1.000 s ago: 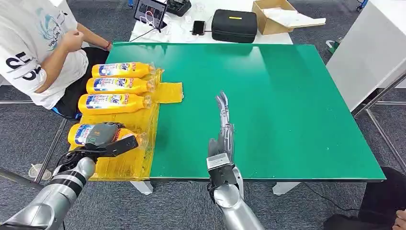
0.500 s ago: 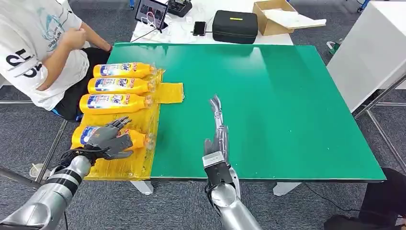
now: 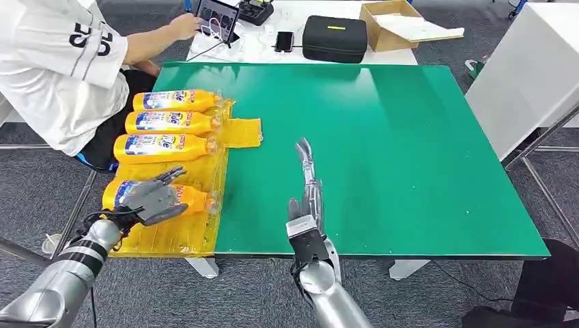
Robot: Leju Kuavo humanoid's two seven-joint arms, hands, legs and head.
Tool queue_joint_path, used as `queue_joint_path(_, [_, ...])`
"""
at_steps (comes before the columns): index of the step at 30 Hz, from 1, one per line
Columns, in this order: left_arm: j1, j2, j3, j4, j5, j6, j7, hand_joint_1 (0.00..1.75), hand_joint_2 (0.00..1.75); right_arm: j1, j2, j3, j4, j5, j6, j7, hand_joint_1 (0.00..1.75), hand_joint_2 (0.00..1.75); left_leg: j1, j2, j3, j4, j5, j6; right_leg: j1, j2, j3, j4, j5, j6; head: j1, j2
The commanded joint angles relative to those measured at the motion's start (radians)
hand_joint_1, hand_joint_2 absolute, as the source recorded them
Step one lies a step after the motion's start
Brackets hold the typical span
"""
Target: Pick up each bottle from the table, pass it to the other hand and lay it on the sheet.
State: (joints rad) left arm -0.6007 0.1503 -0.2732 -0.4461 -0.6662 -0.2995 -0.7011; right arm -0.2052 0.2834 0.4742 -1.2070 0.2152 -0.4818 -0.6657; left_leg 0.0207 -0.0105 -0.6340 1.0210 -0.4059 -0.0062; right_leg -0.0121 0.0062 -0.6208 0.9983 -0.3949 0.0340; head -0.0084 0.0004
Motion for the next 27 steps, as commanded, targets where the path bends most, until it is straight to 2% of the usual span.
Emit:
queue_joint_path(1, [0.255,-0.308,0.375,-0.619,0.561,0.426,0.003,0.0,1.75,0.031,-0.002,-0.008,0.017,0.095,-0.103,0.019,0.0,0.0,-0.001,-0.004,0.0,0.0,0.0,0.002,-0.001,-0.006,0.0,-0.001,-0.001,0.0,0.0,0.0])
queue_joint_path(4, [0.352,-0.381,0.404,-0.894,0.678,0.439,0.003,0.0,1.75,0.097,-0.008,-0.015,-0.026,0.138,-0.159,0.016,0.0,0.0,0.0,-0.008,-0.006,0.002,0.0,0.003,0.0,-0.009,-0.005,0.0,-0.002,0.001,0.001,0.0])
queue_joint_path(9, [0.501,-0.429,0.376,-1.172,0.708,0.388,0.003,0.0,1.75,0.167,-0.024,-0.047,-0.07,0.159,-0.201,-0.007,0.0,0.0,-0.002,0.003,-0.003,0.001,-0.005,0.003,-0.002,0.001,-0.004,-0.001,-0.002,0.001,0.001,0.0])
queue_joint_path(10, [0.541,-0.433,0.355,-1.232,0.707,0.362,0.003,0.0,1.75,0.184,-0.032,-0.058,-0.083,0.162,-0.207,-0.011,0.0,1.75,-0.001,0.003,-0.005,0.001,-0.005,0.003,-0.001,0.002,-0.006,-0.001,-0.001,0.0,0.001,0.0])
queue_joint_path(12, [0.554,-0.44,0.352,-1.261,0.698,0.374,0.003,0.0,1.75,0.189,-0.032,-0.064,-0.091,0.162,-0.207,-0.011,0.0,1.75,-0.001,0.004,-0.002,0.001,-0.008,0.003,0.0,0.002,-0.003,-0.001,-0.004,-0.001,0.0,0.0])
queue_joint_path(14, [0.554,-0.44,0.352,-1.261,0.698,0.374,0.003,0.0,1.75,0.189,-0.032,-0.064,-0.091,0.162,-0.207,-0.011,0.0,1.75,-0.001,0.002,-0.008,0.001,-0.005,0.001,-0.001,0.002,-0.01,-0.001,-0.001,0.0,0.0,0.0])
queue_joint_path(20, [0.561,-0.436,0.339,-1.3,0.676,0.4,0.003,0.0,1.75,0.189,-0.026,-0.076,-0.099,0.174,-0.215,-0.01,0.0,1.75,0.0,0.003,-0.007,0.001,-0.006,0.001,0.0,0.002,-0.008,-0.001,-0.003,0.001,0.001,0.0])
queue_joint_path(24, [0.653,-0.443,0.314,-1.328,0.7,0.372,0.003,0.0,1.75,0.264,0.004,-0.169,-0.184,0.225,-0.216,-0.032,0.0,1.75,0.0,0.003,-0.007,0.0,-0.006,0.001,0.0,0.002,-0.008,-0.001,-0.003,0.001,0.001,0.0])
queue_joint_path(25, [0.706,-0.415,0.279,-1.325,0.696,0.403,0.003,0.0,1.75,0.305,0.011,-0.198,-0.244,0.237,-0.216,-0.032,0.0,1.75,-0.001,0.003,-0.004,0.0,-0.007,0.002,0.0,0.002,-0.005,-0.001,-0.004,0.001,0.001,0.0])
queue_joint_path(27, [0.757,-0.421,0.284,-1.256,0.686,0.378,0.003,0.0,1.75,0.362,0.026,-0.261,-0.335,0.249,-0.216,-0.032,0.0,1.75,-0.001,0.002,-0.002,-0.001,-0.008,0.002,-0.001,0.001,-0.004,-0.002,-0.005,0.001,0.001,0.0])
